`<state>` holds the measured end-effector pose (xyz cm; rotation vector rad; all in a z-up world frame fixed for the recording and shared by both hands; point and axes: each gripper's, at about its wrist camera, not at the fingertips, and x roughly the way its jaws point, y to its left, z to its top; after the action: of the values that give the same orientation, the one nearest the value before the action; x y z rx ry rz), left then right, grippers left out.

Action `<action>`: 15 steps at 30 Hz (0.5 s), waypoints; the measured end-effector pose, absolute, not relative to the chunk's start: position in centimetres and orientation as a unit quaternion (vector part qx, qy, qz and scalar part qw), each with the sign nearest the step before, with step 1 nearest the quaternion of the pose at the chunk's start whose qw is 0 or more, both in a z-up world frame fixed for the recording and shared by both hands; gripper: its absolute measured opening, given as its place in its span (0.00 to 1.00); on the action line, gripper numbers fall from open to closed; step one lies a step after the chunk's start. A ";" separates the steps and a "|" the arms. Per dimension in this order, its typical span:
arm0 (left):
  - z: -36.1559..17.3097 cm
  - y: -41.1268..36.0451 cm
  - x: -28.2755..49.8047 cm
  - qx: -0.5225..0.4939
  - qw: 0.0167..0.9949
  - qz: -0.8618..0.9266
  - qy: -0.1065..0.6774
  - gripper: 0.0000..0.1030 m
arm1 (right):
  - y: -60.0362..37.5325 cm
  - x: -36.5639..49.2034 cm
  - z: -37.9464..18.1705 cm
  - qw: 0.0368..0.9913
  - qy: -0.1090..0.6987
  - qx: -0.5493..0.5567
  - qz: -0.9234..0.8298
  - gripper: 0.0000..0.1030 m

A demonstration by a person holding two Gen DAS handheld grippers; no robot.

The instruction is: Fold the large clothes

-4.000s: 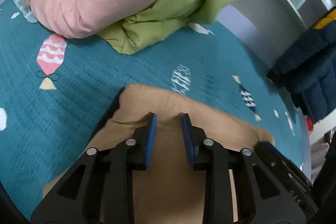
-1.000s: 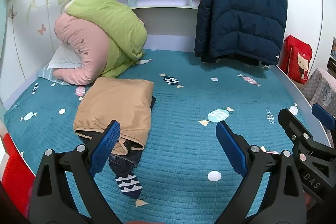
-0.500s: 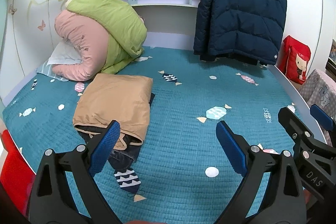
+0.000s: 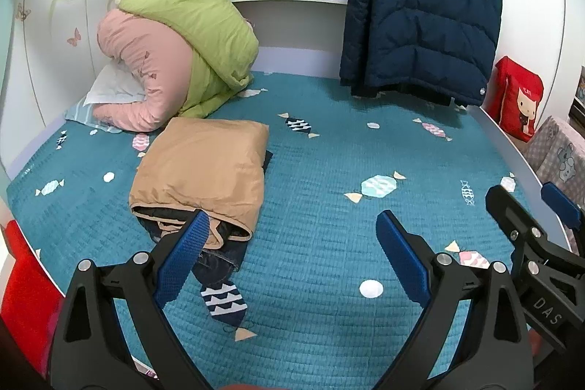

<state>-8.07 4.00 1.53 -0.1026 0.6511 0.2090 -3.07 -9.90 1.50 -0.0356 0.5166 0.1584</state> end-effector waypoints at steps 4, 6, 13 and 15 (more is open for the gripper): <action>1.0 4.2 -8.1 -0.054 0.937 0.102 0.330 0.90 | -9.9 -2.9 1.1 0.962 0.261 -0.017 0.079 0.93; 0.8 4.1 -8.2 -0.053 0.936 0.104 0.331 0.90 | -9.9 -2.8 0.9 0.961 0.265 -0.015 0.081 0.93; 0.5 4.3 -8.2 -0.056 0.935 0.104 0.335 0.90 | -10.0 -2.8 0.8 0.959 0.269 -0.014 0.084 0.93; 0.5 4.2 -8.2 -0.057 0.935 0.103 0.335 0.90 | -10.0 -2.8 0.8 0.959 0.269 -0.013 0.085 0.93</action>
<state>-8.25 4.25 0.46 -0.1174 0.6860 0.2106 -2.80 -9.99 0.78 -0.0263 0.5463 0.1714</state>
